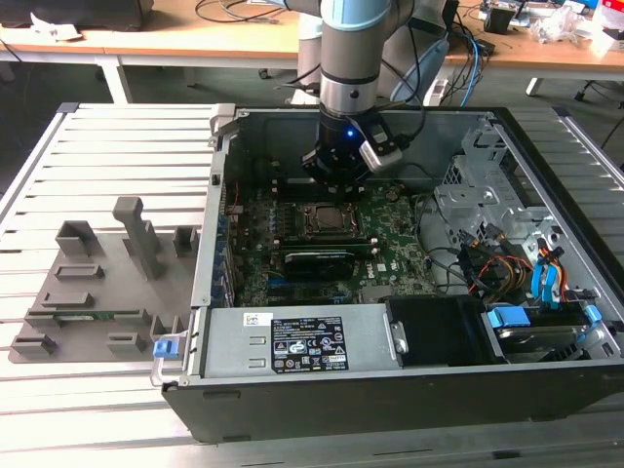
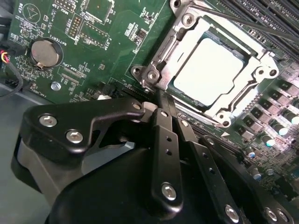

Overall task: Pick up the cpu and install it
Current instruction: 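Install the first cpu locking lever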

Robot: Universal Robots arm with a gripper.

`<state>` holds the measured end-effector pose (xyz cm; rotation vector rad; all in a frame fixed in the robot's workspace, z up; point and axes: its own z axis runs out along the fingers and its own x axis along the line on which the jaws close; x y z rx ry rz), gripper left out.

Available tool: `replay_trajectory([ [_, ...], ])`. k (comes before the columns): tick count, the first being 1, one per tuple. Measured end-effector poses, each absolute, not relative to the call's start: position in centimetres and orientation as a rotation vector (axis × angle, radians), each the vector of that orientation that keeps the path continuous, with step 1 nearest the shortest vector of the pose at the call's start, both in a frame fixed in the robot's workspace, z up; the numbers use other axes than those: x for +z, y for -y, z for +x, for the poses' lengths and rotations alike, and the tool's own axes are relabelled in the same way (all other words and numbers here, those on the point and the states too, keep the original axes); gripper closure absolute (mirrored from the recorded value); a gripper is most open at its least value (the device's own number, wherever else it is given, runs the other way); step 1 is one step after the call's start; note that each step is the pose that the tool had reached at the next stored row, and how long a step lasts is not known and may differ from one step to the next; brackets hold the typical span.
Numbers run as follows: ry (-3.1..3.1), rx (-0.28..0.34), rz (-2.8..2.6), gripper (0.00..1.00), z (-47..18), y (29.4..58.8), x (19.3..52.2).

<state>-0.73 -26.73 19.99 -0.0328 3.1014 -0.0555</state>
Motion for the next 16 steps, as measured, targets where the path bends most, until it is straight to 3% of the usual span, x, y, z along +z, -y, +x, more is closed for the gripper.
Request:
replay_trajectory([
  [9,-3.101,-0.044,-0.038,0.89,-0.7,27.1,20.7],
  [16,-3.101,-0.044,-0.038,0.89,-0.7,29.8,20.7],
])
